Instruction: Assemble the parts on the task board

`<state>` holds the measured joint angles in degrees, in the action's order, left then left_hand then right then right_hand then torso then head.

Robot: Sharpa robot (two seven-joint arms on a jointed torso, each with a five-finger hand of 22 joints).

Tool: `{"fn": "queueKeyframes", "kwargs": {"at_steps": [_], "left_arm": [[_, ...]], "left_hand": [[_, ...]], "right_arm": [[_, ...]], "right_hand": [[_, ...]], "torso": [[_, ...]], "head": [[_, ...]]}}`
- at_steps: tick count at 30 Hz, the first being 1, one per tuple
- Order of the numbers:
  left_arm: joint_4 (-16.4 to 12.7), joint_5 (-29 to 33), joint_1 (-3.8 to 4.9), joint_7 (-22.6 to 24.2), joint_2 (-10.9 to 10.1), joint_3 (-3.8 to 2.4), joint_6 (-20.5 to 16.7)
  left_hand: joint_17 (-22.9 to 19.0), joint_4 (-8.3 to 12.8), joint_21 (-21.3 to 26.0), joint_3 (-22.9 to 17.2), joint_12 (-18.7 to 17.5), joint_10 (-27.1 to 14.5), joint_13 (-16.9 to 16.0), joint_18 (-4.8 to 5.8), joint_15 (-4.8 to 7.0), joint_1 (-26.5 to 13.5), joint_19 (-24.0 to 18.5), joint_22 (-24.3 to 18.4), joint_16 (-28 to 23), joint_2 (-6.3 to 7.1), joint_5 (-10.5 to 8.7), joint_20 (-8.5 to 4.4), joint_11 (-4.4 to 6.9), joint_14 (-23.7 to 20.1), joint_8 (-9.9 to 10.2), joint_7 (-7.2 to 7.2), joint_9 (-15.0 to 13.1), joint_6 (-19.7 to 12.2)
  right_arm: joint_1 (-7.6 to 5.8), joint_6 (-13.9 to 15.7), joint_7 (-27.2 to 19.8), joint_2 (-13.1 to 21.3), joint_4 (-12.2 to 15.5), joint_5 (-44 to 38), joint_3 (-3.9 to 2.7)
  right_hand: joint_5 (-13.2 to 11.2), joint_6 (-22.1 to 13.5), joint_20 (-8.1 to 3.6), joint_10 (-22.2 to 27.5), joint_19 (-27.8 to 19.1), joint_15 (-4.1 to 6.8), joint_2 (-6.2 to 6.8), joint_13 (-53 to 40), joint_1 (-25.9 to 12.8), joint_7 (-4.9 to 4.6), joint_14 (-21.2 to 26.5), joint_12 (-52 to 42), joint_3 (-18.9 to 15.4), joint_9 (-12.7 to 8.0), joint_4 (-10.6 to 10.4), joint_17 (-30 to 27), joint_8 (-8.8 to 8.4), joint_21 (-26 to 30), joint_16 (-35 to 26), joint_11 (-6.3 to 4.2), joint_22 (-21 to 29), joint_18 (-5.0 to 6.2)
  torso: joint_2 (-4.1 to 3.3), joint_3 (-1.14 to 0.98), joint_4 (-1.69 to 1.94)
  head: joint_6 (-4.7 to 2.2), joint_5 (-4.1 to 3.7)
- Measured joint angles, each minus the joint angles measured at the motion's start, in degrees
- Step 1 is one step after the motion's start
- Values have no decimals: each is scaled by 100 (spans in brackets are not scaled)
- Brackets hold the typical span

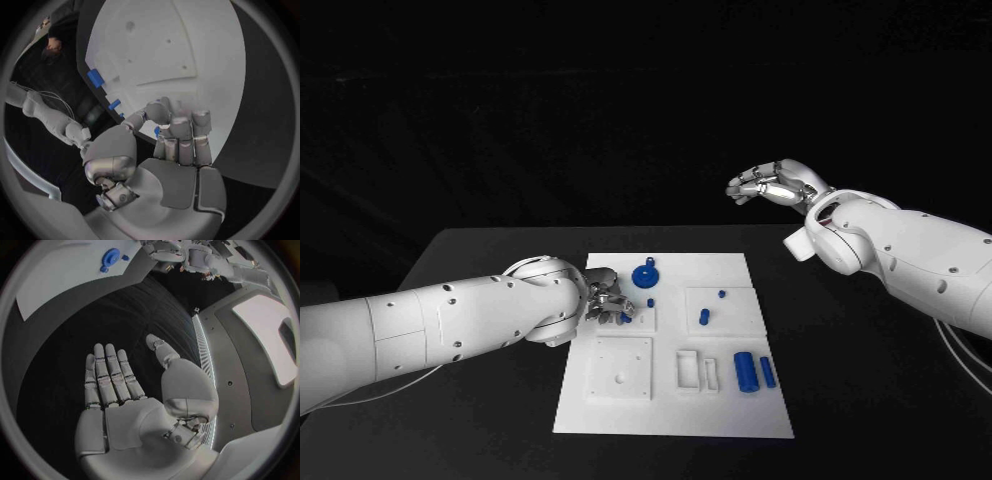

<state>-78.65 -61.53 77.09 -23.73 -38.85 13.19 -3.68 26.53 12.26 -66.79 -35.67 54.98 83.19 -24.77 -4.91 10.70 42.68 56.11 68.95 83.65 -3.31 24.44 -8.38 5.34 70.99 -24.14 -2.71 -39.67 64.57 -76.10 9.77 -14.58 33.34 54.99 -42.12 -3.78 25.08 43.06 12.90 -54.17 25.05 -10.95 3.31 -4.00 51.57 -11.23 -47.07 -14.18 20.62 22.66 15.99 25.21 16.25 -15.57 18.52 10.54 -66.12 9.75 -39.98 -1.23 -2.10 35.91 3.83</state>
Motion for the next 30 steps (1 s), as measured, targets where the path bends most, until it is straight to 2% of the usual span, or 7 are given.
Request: {"fn": "queueKeyframes", "kwargs": {"at_steps": [6, 14, 15, 18, 23, 28, 30], "left_arm": [[-8, 1, -4, 3, 6, 3, -21], [-25, 36, 0, 4, 17, -3, 85], [-26, 38, 1, 4, 22, -3, 103], [-25, 46, 2, 3, 37, -4, 163], [-20, 51, 10, -7, 57, -10, 251], [-12, 53, 16, -10, 65, -16, 303], [-10, 55, 18, -10, 66, -18, 317]], "left_hand": [[-10, 24, -22, 24, 27, 0, -16, 0, -1, 0, 32, 7, 26, 0, 148, -32, 0, 1, -1, -9, 7, 13], [-28, 32, -22, 32, 66, 1, -34, 1, 1, -29, 32, 14, 66, -29, 180, -32, 1, -1, -1, -11, 6, 22], [-31, 32, -22, 32, 69, 1, -35, 1, 1, -40, 32, 16, 66, -40, 322, -32, 1, -1, -1, -11, 3, 22], [-40, 35, -22, 35, 93, 1, -35, 0, 2, -69, 53, 16, 66, -69, 414, -12, 1, -2, -1, -11, 4, 23], [-61, 40, -21, 40, 93, 1, -34, 0, 2, -107, 52, 15, 66, -107, 412, -12, 1, -2, -1, -11, 22, 23], [-92, 38, -21, 38, 93, 1, -34, 1, 2, -133, 52, 15, 66, -133, -55, -12, 1, -2, -1, -11, 35, 24], [-108, -2, -21, -52, 93, 1, -30, 0, 2, -155, 52, 15, 66, -154, -431, -12, 1, -2, -1, -12, 44, 25]], "right_arm": [[0, -3, -2, -12, -6, 0, 0], [1, -5, -4, -11, -12, 0, 0], [1, -5, -4, -11, -12, 0, 0], [1, -7, -4, -11, -2, 0, 0], [1, -9, -4, -11, 2, 0, 0], [1, -11, -4, -11, 1, 0, 0], [1, -12, -4, -11, 0, 0, 0]], "right_hand": [[122, 0, 19, -21, -20, 0, 0, 4, 0, 0, 0, 0, 0, -11, 0, -10, 0, 0, 0, -21, -15, 0], [122, 0, 19, -21, -20, 0, 0, 4, 0, 0, -1, 22, 0, -10, 0, -9, 0, 0, 0, -21, -17, 0], [135, 0, 19, -21, -20, 1, -1, 4, -1, 0, -1, 22, 0, -10, 0, -9, 0, 0, 0, -21, -22, 0], [155, 0, 19, -21, -20, 1, -22, 4, -22, 0, -1, 22, 0, -16, 0, -11, 0, 0, 0, -21, -23, -1], [155, 0, 19, -21, -20, 1, -22, 3, -22, 0, -1, 22, -17, -15, -16, -14, 0, 0, 0, -21, -23, 0], [155, 0, 19, -21, -19, 1, -22, 3, -22, 0, -1, 22, -16, -15, -16, -14, 0, 0, 0, -21, -22, 0], [155, 0, 19, -21, -19, 1, -22, 3, -22, 0, -1, 22, -17, -15, -16, -14, 0, 0, 0, -21, -27, -1]], "torso": [[0, 0, 1], [0, 0, -1], [0, 0, -1], [-1, -1, 0], [-1, -1, 0], [-2, 3, 3], [-2, 3, 3]], "head": [[5, -3], [21, -16], [21, -16], [23, -20], [36, -29], [41, -31], [41, -32]]}}
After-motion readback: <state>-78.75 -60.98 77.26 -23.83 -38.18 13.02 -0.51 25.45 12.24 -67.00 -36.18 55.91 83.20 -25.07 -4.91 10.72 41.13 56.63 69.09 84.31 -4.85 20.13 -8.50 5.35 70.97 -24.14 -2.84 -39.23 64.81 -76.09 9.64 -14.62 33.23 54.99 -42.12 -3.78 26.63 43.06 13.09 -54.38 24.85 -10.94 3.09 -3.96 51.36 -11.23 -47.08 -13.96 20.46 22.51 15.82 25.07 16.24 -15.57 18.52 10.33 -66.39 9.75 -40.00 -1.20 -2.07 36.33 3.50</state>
